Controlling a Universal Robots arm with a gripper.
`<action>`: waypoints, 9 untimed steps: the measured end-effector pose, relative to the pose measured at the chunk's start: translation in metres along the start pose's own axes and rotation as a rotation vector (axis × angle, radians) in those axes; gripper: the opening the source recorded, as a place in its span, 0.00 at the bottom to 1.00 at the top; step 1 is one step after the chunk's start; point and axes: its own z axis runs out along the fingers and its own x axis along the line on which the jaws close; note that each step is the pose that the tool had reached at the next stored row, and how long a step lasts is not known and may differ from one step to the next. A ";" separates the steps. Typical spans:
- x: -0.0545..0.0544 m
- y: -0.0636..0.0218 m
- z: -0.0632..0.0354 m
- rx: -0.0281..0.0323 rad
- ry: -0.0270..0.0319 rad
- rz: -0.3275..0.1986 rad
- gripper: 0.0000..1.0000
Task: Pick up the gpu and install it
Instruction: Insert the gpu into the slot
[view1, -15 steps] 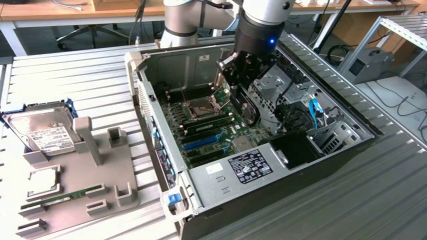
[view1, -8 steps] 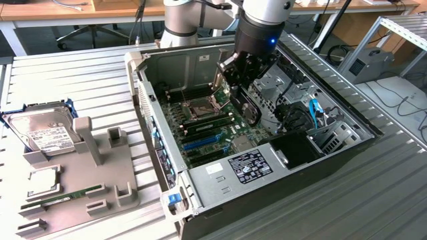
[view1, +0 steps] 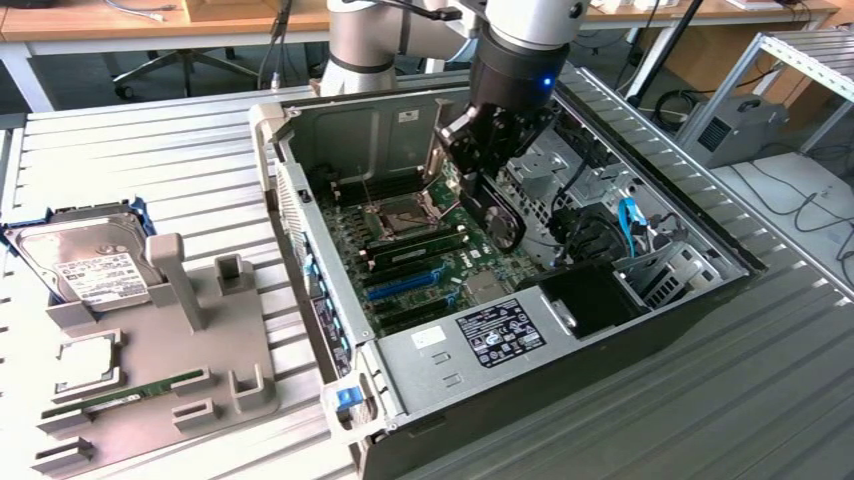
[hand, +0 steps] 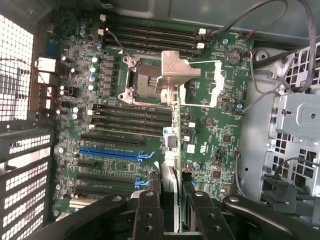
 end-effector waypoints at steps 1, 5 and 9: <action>0.000 0.0000 0.0000 0.0007 0.0003 -0.007 0.27; 0.000 0.0000 0.0000 0.0026 0.0009 -0.027 0.27; 0.000 0.0000 0.0000 0.0033 0.0014 -0.044 0.27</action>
